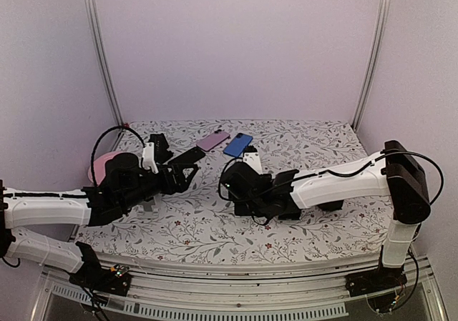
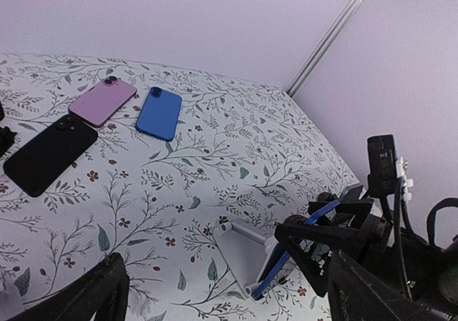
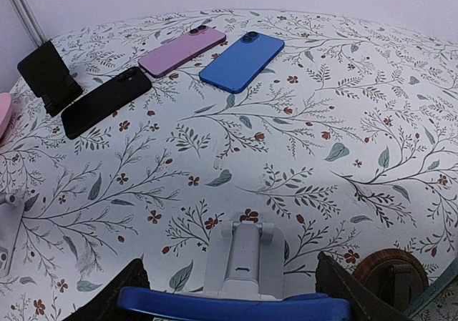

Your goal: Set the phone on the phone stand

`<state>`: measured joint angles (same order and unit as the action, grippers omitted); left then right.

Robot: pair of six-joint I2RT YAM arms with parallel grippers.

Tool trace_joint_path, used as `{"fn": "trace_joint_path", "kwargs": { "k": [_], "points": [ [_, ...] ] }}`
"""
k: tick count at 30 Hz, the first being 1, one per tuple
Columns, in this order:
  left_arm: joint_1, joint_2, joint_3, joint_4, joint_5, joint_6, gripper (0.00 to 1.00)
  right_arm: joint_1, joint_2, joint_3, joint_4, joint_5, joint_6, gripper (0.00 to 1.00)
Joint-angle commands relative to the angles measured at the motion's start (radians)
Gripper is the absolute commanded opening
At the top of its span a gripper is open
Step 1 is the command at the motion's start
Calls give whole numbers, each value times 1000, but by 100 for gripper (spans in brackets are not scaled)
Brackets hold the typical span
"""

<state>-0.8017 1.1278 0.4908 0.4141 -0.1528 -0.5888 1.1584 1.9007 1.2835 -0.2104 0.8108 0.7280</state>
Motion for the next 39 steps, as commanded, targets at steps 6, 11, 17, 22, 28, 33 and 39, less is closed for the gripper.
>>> {"fn": "trace_joint_path", "kwargs": {
  "k": [6, 11, 17, 22, 28, 33, 39],
  "points": [
    [17, 7, -15, 25, 14, -3, 97, 3, 14, 4, -11, 30, 28, 38],
    [17, 11, -15, 30, 20, -4, 96, 4, 14, 9, -23, 24, 28, 43],
    [17, 13, -15, 35, 30, -5, 96, 3, 21, 34, -58, 13, 41, 64],
    [16, 13, -17, 35, 34, -7, 97, 3, 21, 44, -83, 9, 58, 77],
    [16, 15, -15, 39, 42, -5, 97, 4, 19, 61, -105, 3, 61, 95],
    [18, 15, -14, 38, 45, -2, 97, 5, 11, 64, -107, -11, 56, 99],
    [17, 16, -13, 38, 50, 0, 97, 6, -16, 65, -104, -27, 48, 99]
  ]
}}
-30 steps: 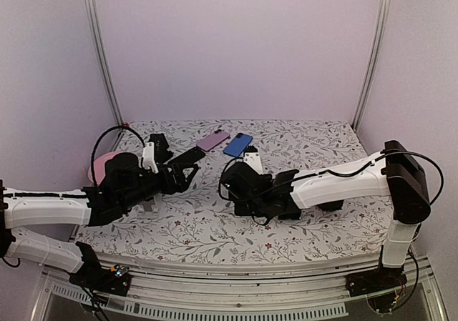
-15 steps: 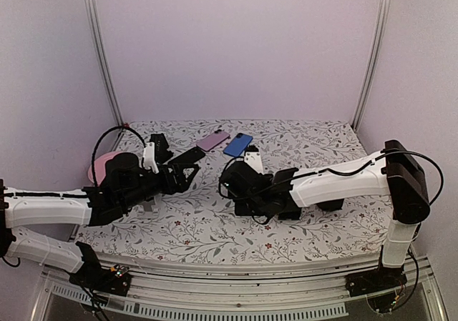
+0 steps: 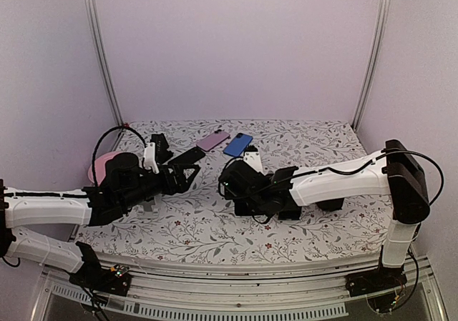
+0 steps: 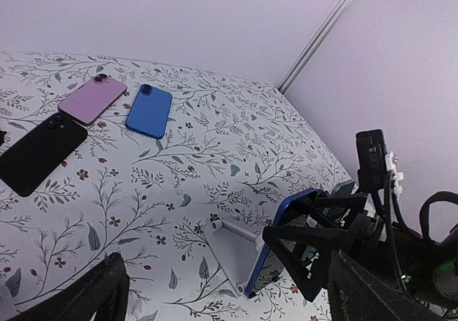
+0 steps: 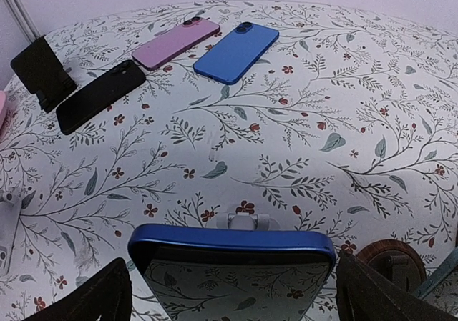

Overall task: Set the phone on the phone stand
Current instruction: Place the phone on the phone stand, then move the phone stand to the center of the board.

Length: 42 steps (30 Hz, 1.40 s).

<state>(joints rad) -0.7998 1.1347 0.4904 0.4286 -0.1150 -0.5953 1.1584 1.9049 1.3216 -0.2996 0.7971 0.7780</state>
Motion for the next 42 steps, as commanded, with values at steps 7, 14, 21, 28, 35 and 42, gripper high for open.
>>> {"fn": "trace_joint_path", "kwargs": {
  "k": [7, 14, 21, 28, 35, 42],
  "points": [
    [16, 8, -5, 22, 20, 12, 97, 5, -68, 26, -11, -22, -16, 99],
    [16, 8, 7, 10, 21, 16, 97, 4, -117, 21, -5, -31, -31, 99],
    [17, 11, 20, -9, 28, 18, 97, 6, -167, 16, 1, -51, -37, 99],
    [16, 10, 26, -28, 26, 13, 97, 6, -223, -5, 37, -75, -58, 99],
    [18, 1, 35, -51, 27, 15, 97, 6, -289, -17, 55, -95, -84, 99],
    [18, -32, 43, -95, 24, 14, 97, 5, -334, -37, 57, -99, -121, 99]
  ]
}}
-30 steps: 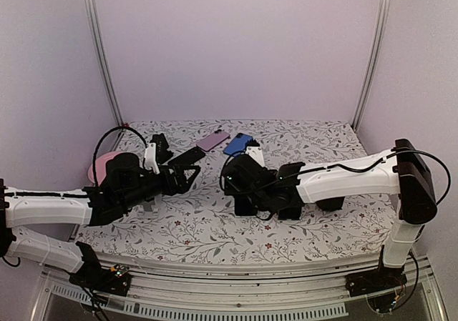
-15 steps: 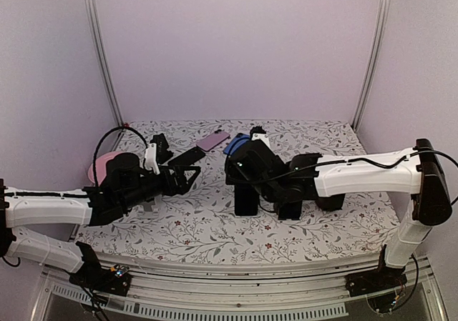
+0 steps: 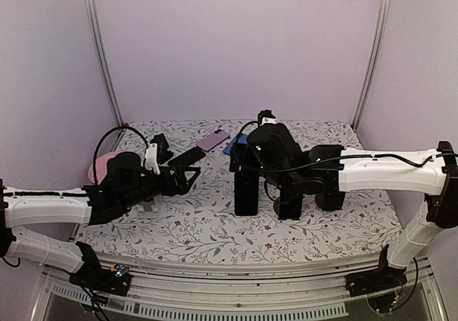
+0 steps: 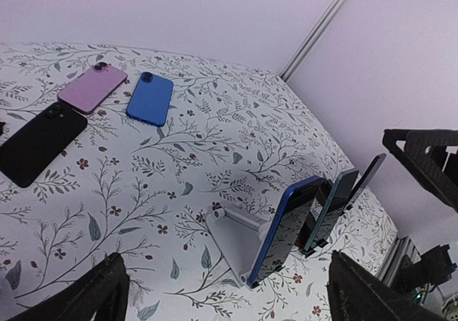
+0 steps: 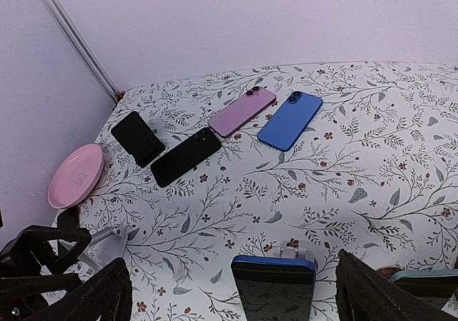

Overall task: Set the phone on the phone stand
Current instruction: Move the phone stand to the center of the board.

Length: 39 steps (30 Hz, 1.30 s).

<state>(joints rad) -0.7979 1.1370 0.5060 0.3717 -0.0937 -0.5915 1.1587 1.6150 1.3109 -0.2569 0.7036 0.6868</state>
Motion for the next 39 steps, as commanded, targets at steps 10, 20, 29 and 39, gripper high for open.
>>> {"fn": "trace_joint_path", "kwargs": {
  "k": [10, 20, 29, 39],
  "points": [
    [30, -114, 49, -147, -17, -7, 97, 5, -109, -50, 4, -55, -68, 99],
    [62, -163, 78, -388, -206, -116, 96, 4, -170, -74, -10, -82, -85, 99],
    [82, -264, -16, -573, -376, -214, 97, 3, -178, -82, -12, -84, -85, 99],
    [94, -167, -44, -595, -522, -233, 97, 3, -181, -88, -8, -106, -86, 99]
  ]
}}
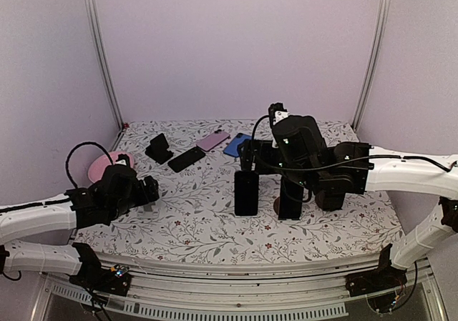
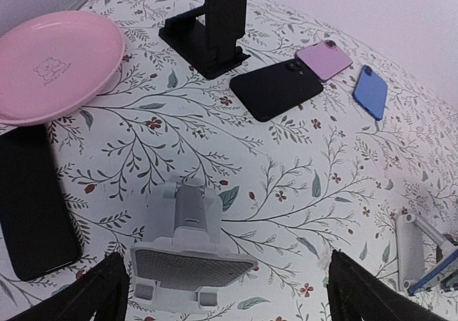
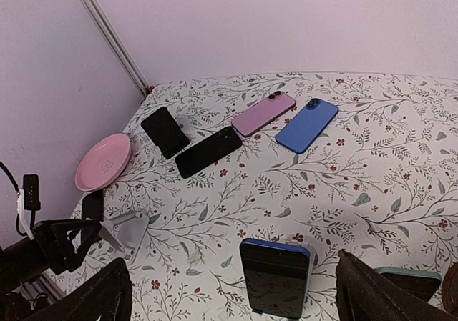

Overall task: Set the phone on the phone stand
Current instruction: Move the phone stand to the center of the board.

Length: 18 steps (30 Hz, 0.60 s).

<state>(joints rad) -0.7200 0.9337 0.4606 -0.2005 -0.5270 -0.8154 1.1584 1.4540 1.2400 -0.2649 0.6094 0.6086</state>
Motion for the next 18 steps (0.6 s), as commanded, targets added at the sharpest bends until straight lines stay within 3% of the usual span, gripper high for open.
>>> {"fn": "trace_joint_path", "kwargs": {
  "k": [1, 18],
  "points": [
    [17, 50, 5, -23, -96, 0, 97, 3, -23, -22, 0, -10, -5, 99],
    [34, 284, 89, -10, -71, 133, 96, 3, -24, -22, 6, -17, -13, 99]
  ]
}}
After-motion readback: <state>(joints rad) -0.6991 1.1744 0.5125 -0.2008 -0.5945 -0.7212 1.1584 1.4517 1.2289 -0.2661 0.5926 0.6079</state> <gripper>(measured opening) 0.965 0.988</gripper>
